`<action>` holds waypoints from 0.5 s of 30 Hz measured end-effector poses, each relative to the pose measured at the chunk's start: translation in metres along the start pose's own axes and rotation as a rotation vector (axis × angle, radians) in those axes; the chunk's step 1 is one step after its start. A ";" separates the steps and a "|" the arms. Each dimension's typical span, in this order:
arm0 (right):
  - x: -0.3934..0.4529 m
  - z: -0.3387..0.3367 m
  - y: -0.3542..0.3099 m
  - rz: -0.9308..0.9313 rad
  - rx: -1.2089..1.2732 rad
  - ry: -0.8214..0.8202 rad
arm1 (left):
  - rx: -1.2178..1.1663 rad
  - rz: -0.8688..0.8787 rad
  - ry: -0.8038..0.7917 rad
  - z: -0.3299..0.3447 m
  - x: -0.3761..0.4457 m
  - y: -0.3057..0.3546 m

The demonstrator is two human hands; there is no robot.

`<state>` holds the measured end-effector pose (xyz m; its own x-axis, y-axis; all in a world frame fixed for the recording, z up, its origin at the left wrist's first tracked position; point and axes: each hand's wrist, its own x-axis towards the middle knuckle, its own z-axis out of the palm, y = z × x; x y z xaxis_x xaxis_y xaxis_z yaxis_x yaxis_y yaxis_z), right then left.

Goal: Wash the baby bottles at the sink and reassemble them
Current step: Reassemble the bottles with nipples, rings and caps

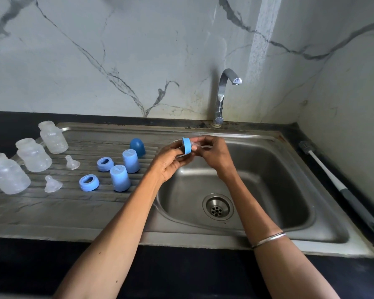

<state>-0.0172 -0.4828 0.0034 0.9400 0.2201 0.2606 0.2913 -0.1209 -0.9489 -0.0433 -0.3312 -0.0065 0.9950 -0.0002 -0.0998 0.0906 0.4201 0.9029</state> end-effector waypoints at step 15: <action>-0.001 -0.002 -0.003 -0.026 0.083 -0.084 | 0.043 -0.005 0.026 -0.004 0.001 0.002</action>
<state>-0.0184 -0.4850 0.0064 0.9130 0.3033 0.2728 0.2964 -0.0339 -0.9544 -0.0426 -0.3270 -0.0062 0.9931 0.0217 -0.1150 0.0982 0.3804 0.9196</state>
